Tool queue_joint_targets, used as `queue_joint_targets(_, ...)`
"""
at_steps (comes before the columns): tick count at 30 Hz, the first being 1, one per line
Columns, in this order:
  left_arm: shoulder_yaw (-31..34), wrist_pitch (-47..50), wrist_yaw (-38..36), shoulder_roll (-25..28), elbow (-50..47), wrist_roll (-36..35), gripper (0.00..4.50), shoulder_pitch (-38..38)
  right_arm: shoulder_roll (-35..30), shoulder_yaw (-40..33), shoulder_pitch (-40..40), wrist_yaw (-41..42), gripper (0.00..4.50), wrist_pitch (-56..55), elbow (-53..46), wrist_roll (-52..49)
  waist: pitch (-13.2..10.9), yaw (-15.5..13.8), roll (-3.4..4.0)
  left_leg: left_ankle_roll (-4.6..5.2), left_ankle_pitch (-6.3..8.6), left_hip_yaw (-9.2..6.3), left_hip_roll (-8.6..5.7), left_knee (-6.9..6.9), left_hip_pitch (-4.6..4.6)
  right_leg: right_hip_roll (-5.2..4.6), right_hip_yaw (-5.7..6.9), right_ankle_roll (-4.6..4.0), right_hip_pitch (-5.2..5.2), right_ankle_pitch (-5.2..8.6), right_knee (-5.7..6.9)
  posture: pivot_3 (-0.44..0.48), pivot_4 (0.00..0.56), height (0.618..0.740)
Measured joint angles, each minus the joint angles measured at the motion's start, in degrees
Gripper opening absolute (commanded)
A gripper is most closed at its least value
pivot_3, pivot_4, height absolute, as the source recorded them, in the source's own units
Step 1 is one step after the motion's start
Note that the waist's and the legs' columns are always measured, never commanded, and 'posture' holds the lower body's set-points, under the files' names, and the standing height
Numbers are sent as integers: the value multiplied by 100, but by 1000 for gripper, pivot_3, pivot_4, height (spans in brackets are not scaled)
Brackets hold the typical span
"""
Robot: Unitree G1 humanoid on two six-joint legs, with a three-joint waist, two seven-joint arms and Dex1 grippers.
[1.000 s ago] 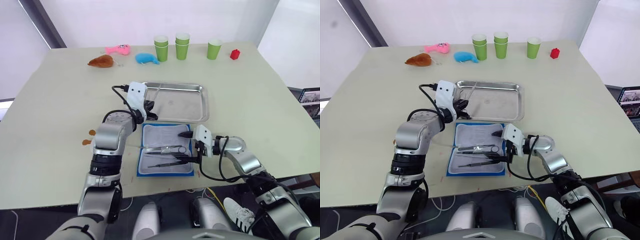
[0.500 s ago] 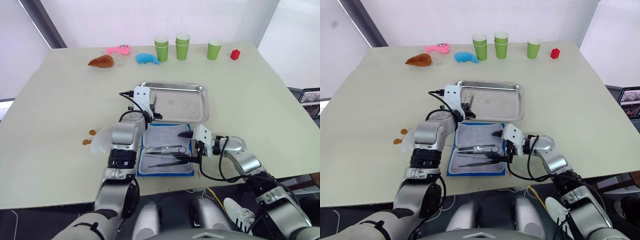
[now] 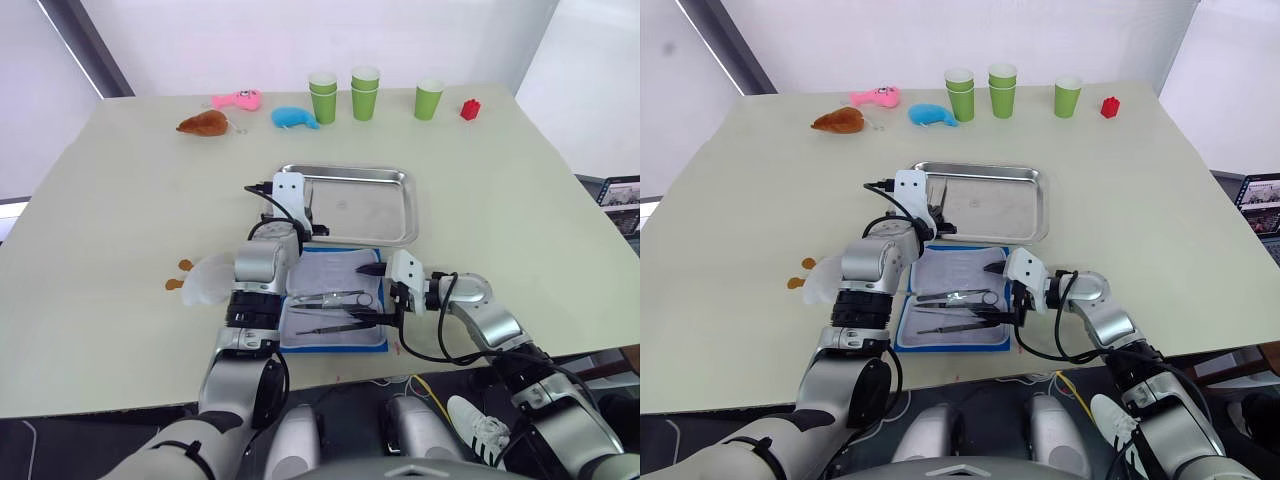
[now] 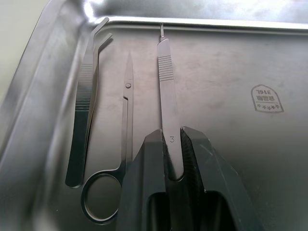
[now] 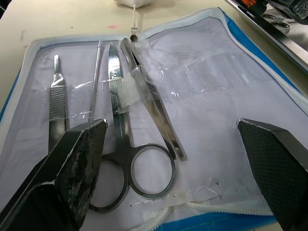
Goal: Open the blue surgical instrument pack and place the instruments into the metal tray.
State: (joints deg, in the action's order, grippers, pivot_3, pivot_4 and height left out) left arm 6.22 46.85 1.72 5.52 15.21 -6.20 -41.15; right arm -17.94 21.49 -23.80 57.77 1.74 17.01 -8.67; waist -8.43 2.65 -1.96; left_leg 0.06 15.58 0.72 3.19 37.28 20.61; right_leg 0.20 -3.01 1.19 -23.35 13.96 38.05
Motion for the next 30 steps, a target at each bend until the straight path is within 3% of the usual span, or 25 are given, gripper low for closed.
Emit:
queue_joint_targets(2,-2,-5,0,-3,2,0,2001,0,0,0,2,-3,4500,0,0,0,1,0,0,0,0,0,0,0,0,0,0,0,0,0,0,0,150,739)
queue_joint_targets(5,-2,-44,2,-16,14,1,3395,0,0,0,3,-6,4500,0,-1,0,1,0,0,0,0,0,0,0,0,0,0,0,0,0,0,0,150,739)
queue_joint_targets(15,-74,-241,-572,128,-319,-146,3395,-184,6,2,6,-9,4500,-6,-1,0,1,8,1,-1,0,1,0,-3,0,1,-1,0,0,0,-1,0,150,739)
queue_joint_targets(24,-342,-924,-2501,1057,-1054,-642,3395,431,28,6,33,-53,4500,-68,-1,3,1,31,3,-1,0,2,1,-6,-2,0,0,-1,0,1,-4,0,150,739)
queue_joint_targets(28,-221,-997,-3477,1341,-1448,-1288,3395,803,39,10,33,-60,4500,-74,1,6,1,48,3,-1,0,3,1,-5,-1,-2,-1,-1,0,1,-5,0,150,739)
queue_joint_targets(30,-210,-1075,-4171,1787,-1642,-1608,3395,1087,92,23,31,-80,4500,-76,14,16,0,94,5,0,0,4,2,-8,-2,-1,-3,-2,-1,2,-5,0,150,739)
